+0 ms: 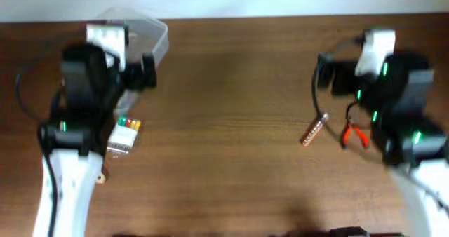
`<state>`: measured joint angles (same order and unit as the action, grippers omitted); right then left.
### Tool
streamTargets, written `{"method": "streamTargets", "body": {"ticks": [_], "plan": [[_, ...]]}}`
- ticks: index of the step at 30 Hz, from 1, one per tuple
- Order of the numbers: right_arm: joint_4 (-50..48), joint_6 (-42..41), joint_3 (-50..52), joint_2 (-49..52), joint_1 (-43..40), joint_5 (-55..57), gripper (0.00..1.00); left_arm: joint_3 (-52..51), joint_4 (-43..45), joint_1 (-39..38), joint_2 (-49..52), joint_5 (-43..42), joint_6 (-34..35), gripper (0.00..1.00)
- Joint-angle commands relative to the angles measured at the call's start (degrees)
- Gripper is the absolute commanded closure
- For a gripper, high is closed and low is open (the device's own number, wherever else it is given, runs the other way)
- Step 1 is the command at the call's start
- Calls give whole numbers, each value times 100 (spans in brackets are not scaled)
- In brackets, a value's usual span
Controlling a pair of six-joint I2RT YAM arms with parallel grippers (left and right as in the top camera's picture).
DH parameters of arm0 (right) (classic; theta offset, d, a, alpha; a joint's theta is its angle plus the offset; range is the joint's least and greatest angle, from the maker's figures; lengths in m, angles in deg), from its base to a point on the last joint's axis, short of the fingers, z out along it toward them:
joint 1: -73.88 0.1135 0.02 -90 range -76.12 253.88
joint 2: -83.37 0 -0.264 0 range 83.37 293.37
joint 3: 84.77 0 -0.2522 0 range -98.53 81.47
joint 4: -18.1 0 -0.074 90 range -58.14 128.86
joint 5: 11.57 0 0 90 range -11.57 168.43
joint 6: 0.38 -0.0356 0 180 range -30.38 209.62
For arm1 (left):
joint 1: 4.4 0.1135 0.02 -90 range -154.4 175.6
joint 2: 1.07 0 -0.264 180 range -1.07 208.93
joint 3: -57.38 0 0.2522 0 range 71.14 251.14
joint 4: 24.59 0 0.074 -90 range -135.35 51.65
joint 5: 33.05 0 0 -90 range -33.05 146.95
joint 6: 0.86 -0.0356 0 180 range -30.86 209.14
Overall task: Pack container
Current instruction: 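Raise both arms and move the left gripper toward the clear container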
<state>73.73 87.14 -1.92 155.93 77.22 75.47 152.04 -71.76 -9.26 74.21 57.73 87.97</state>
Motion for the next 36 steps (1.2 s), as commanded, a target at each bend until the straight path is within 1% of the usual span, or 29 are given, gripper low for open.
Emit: {"method": "streamTargets", "body": {"ticks": [1, 3, 5, 8, 10, 12, 14, 17, 22, 23, 25, 27, 29, 31, 32, 34, 35, 36], "plan": [[1056, 223, -1799, 1126, 46, -306, 1, 684, -160, 0, 629, -170, -146, 1], [1655, 221, -2629, 1646, 46, -304, 1, 684, -179, -2, 717, -153, -149, 1], [1947, 219, -3056, 1954, 46, -306, 1, 684, -291, 15, 750, -140, -153, 1], [1875, 201, -3117, 2085, 46, -308, 1, 684, -291, 52, 748, 15, -229, 1], [2061, 201, -3117, 2103, 46, -317, 1, 684, -293, 68, 750, 131, -284, 1], [2022, 203, -3117, 2116, 46, -444, 1, 684, -295, 136, 756, 472, -282, 1], [1985, 201, -3117, 2116, 48, -442, 1, 684, -317, 210, 780, 616, -278, 1], [1945, 205, -3117, 2166, 162, -398, 1, 684, -380, 369, 909, 616, -275, 6], [1967, 356, -3117, 2380, 595, -79, 1, 684, -632, 573, 1377, 610, -223, 7], [1978, 463, -3117, 2450, 732, -11, 1, 684, -713, 605, 1510, 608, -76, 7], [2068, 699, -3117, 2682, 1158, 343, 0, 684, -918, 739, 1784, 568, 579, 3], [2164, 820, -3117, 2815, 1366, 551, 0, 684, -973, 866, 1882, 404, 1029, 3], [2271, 826, -3117, 2973, 1556, 758, 0, 684, -968, 1021, 1928, 157, 1325, 3], [2413, 820, -3117, 3178, 1672, 776, 0, 684, -970, 1189, 1932, 155, 1534, 4], [2465, 820, -3117, 3215, 1687, 776, 0, 684, -977, 1257, 1932, 155, 1554, 7], [2636, 804, -3117, 3351, 1690, 776, 5, 684, -1045, 1381, 1941, 157, 1729, 11], [2682, 804, -3117, 3386, 1690, 776, 7, 684, -1086, 1434, 1943, 155, 1864, 18], [2776, 807, -3117, 3449, 1685, 776, 13, 684, -1167, 1541, 1971, 155, 2144, 33]]}}
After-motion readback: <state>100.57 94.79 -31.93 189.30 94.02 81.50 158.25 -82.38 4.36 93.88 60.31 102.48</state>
